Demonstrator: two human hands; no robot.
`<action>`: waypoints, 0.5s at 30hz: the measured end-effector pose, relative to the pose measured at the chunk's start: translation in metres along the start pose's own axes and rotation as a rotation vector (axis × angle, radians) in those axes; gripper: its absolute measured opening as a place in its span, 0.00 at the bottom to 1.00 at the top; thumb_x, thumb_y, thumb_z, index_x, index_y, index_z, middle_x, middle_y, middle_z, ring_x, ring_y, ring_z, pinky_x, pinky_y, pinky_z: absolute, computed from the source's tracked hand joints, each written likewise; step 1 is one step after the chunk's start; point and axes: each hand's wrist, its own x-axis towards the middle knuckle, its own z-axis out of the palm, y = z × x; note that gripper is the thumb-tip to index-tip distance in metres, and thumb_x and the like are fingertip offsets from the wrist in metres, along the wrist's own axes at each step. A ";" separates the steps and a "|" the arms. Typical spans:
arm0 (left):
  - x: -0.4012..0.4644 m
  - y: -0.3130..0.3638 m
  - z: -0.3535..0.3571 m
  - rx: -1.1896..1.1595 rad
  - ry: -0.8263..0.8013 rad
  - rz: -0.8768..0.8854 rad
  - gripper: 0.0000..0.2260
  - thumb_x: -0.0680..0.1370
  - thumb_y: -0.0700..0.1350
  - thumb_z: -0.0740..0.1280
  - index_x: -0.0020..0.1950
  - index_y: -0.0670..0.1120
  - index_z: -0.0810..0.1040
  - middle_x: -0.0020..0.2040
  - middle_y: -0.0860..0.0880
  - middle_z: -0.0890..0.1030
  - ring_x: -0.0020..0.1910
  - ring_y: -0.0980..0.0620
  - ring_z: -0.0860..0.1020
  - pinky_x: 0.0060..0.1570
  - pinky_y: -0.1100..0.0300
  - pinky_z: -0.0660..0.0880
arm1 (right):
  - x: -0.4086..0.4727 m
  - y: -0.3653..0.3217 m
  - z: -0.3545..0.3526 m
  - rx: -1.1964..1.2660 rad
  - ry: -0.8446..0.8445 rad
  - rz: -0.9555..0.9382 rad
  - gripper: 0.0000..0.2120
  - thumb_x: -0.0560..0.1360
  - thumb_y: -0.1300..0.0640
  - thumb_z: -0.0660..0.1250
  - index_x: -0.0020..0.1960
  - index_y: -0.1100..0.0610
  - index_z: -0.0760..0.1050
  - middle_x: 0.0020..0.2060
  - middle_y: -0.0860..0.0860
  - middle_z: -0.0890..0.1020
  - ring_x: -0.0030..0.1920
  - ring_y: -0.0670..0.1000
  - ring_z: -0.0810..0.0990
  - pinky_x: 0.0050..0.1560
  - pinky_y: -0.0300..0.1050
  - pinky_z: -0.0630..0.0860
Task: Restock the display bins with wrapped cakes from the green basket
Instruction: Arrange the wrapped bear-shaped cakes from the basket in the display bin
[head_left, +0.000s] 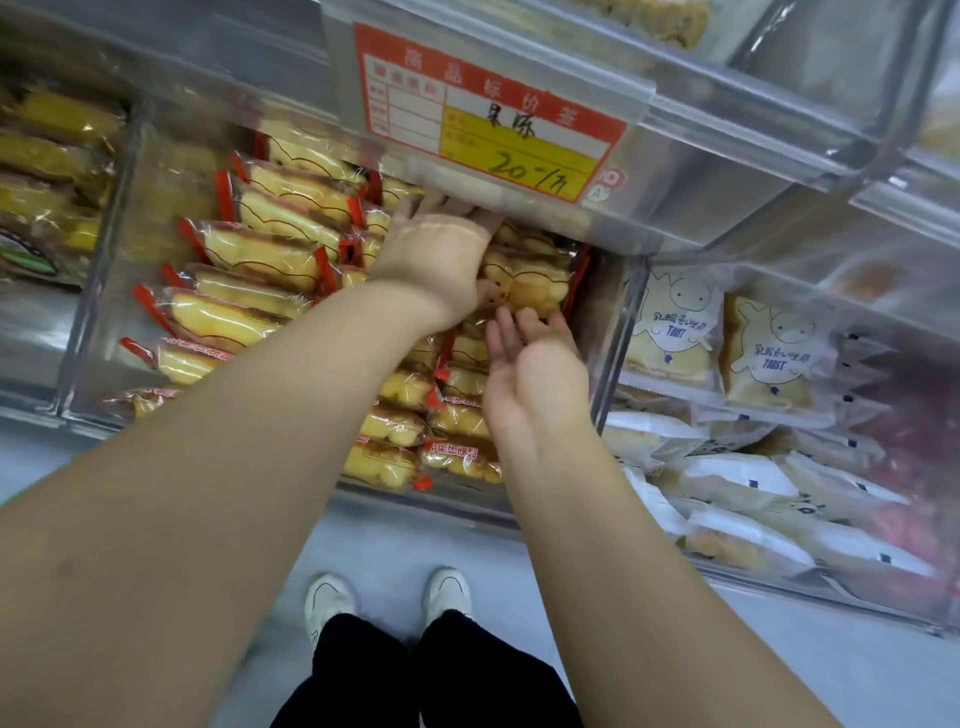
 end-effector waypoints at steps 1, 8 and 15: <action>0.002 -0.003 0.000 -0.011 -0.008 0.023 0.30 0.74 0.52 0.67 0.73 0.48 0.62 0.72 0.42 0.66 0.72 0.40 0.59 0.71 0.46 0.50 | 0.002 0.000 -0.001 0.000 -0.012 -0.005 0.26 0.78 0.71 0.55 0.74 0.59 0.56 0.63 0.61 0.72 0.65 0.58 0.73 0.66 0.48 0.69; -0.002 -0.009 -0.002 -0.142 0.052 0.170 0.21 0.73 0.50 0.69 0.65 0.53 0.72 0.64 0.47 0.75 0.67 0.44 0.67 0.67 0.53 0.54 | 0.005 0.003 -0.008 -0.036 -0.077 -0.013 0.29 0.77 0.72 0.56 0.75 0.56 0.53 0.68 0.63 0.66 0.65 0.57 0.73 0.64 0.48 0.71; -0.001 -0.009 -0.001 -0.191 0.094 0.126 0.16 0.73 0.48 0.69 0.60 0.50 0.73 0.61 0.44 0.77 0.64 0.42 0.70 0.66 0.52 0.59 | 0.010 0.000 -0.005 -0.007 -0.048 0.038 0.30 0.77 0.72 0.56 0.75 0.59 0.50 0.66 0.64 0.69 0.65 0.58 0.73 0.65 0.49 0.70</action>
